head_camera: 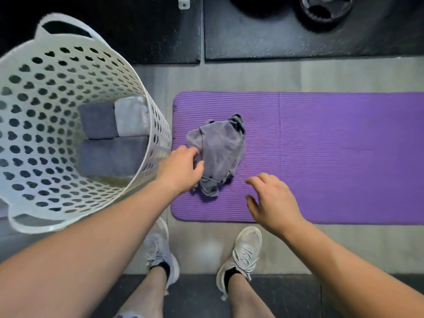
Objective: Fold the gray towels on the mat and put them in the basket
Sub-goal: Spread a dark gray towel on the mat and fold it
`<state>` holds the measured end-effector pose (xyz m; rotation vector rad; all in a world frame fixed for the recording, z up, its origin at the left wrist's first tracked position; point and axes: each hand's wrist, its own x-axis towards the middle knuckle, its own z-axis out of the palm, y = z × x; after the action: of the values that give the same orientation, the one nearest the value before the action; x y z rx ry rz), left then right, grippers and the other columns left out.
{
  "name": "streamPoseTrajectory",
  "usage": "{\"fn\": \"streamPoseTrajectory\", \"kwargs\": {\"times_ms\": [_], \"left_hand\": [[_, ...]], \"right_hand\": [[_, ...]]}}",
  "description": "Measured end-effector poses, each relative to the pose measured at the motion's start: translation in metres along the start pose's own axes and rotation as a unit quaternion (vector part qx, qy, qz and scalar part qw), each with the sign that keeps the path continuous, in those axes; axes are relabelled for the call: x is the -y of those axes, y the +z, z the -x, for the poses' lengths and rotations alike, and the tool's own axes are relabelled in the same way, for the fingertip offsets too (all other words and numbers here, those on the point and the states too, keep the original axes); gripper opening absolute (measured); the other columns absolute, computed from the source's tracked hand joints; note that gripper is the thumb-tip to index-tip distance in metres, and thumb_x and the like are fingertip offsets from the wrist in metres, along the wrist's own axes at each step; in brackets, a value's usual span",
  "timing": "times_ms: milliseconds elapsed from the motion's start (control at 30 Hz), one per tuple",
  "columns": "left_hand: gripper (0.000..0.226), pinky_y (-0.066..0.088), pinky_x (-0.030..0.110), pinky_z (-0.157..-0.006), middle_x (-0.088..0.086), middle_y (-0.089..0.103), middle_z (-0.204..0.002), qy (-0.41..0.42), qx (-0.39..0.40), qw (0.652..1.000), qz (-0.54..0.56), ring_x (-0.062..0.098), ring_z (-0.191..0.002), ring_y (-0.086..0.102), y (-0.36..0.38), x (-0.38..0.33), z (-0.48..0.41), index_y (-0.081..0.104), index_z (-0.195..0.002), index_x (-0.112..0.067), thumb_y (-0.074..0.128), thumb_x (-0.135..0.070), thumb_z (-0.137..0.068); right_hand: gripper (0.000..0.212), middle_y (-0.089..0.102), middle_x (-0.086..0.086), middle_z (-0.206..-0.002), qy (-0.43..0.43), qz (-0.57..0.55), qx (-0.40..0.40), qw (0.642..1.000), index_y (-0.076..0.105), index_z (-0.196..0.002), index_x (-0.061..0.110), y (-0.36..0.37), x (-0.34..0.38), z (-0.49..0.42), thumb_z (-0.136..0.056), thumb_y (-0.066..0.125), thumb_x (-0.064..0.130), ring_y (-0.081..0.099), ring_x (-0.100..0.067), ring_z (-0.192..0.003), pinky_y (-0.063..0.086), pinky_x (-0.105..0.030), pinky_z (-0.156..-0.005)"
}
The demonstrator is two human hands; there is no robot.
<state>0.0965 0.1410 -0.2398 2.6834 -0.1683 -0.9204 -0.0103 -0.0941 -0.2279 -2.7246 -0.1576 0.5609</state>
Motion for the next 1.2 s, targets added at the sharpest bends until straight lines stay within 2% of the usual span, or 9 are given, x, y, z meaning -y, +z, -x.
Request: {"fn": "streamPoseTrajectory", "kwargs": {"times_ms": [367,533,600,667,767,867,933,1000,1200], "left_hand": [[0.036,0.051,0.046,-0.093,0.011,0.060,-0.114,-0.089,0.010,0.995,0.031,0.034,-0.108,0.061,0.145,0.063,-0.080,0.062,-0.116,-0.020,0.057,-0.047,-0.092],[0.079,0.043,0.035,-0.102,0.005,0.038,-0.146,-0.105,-0.090,0.971,0.195,0.018,-0.122,0.052,0.184,0.074,-0.109,0.024,-0.155,-0.027,0.065,-0.051,-0.091],[0.086,0.037,0.027,-0.100,0.003,0.034,-0.146,-0.085,-0.140,0.960,0.229,0.011,-0.119,0.047,0.186,0.075,-0.120,0.014,-0.160,-0.032,0.066,-0.045,-0.093],[0.084,0.041,0.032,-0.104,0.004,0.038,-0.137,-0.064,-0.148,0.961,0.224,0.018,-0.119,0.052,0.186,0.077,-0.136,0.017,-0.159,-0.038,0.065,-0.050,-0.092],[0.063,0.044,0.037,-0.107,0.005,0.048,-0.123,-0.060,-0.120,0.968,0.213,0.024,-0.116,0.056,0.186,0.081,-0.155,0.044,-0.147,-0.037,0.063,-0.056,-0.089],[0.036,0.038,0.021,-0.096,0.006,0.055,-0.115,-0.050,-0.138,0.961,0.234,0.014,-0.106,0.053,0.181,0.078,-0.161,0.062,-0.120,-0.026,0.072,-0.043,-0.090],[0.021,0.037,0.019,-0.091,0.007,0.057,-0.107,-0.041,-0.158,0.959,0.231,0.013,-0.097,0.050,0.175,0.075,-0.158,0.062,-0.098,-0.024,0.076,-0.036,-0.087],[0.021,0.036,0.018,-0.085,0.007,0.057,-0.101,-0.044,-0.167,0.954,0.243,0.011,-0.090,0.049,0.167,0.068,-0.152,0.058,-0.086,-0.024,0.078,-0.031,-0.085],[0.025,0.040,0.024,-0.068,-0.008,0.050,-0.073,-0.005,-0.159,0.916,0.369,0.008,-0.068,0.045,0.124,0.017,-0.106,0.052,-0.078,-0.019,0.075,-0.019,-0.088]], "right_hand": [[0.035,0.057,-0.012,-0.115,-0.010,-0.055,0.033,0.998,0.061,-0.117,0.011,0.149,-0.047,-0.101,-0.086,0.065,0.026,0.056,-0.040,-0.102,0.054,-0.050,-0.082],[0.057,0.041,-0.012,-0.148,0.035,-0.119,0.000,0.992,0.056,-0.136,0.015,0.198,-0.061,-0.156,-0.087,0.073,0.038,0.043,-0.039,-0.128,0.045,-0.049,-0.105],[0.068,0.035,-0.009,-0.152,0.060,-0.141,-0.006,0.988,0.051,-0.143,0.020,0.207,-0.062,-0.172,-0.085,0.072,0.049,0.036,-0.036,-0.134,0.041,-0.048,-0.108],[0.080,0.034,-0.006,-0.152,0.076,-0.147,-0.005,0.986,0.043,-0.148,0.026,0.212,-0.060,-0.184,-0.082,0.070,0.061,0.031,-0.034,-0.138,0.040,-0.049,-0.108],[0.083,0.044,-0.003,-0.136,0.082,-0.128,-0.014,0.988,0.041,-0.146,0.033,0.220,-0.057,-0.193,-0.078,0.067,0.070,0.036,-0.031,-0.129,0.045,-0.049,-0.096],[0.042,0.047,-0.002,-0.108,0.084,-0.172,-0.059,0.980,0.061,-0.117,0.027,0.224,-0.054,-0.202,-0.085,0.070,0.052,0.045,-0.033,-0.112,0.045,-0.043,-0.091],[0.017,0.047,0.001,-0.093,0.092,-0.233,-0.067,0.966,0.063,-0.094,0.021,0.222,-0.052,-0.205,-0.089,0.069,0.036,0.051,-0.034,-0.099,0.045,-0.038,-0.088],[0.016,0.047,0.003,-0.083,0.099,-0.288,-0.055,0.951,0.055,-0.080,0.025,0.213,-0.048,-0.201,-0.088,0.069,0.029,0.053,-0.026,-0.086,0.047,-0.039,-0.083],[0.021,0.045,0.008,-0.071,0.155,-0.409,-0.102,0.894,0.044,-0.076,0.015,0.150,-0.022,-0.155,-0.086,0.061,0.021,0.040,-0.007,-0.063,0.037,-0.027,-0.063]]}}
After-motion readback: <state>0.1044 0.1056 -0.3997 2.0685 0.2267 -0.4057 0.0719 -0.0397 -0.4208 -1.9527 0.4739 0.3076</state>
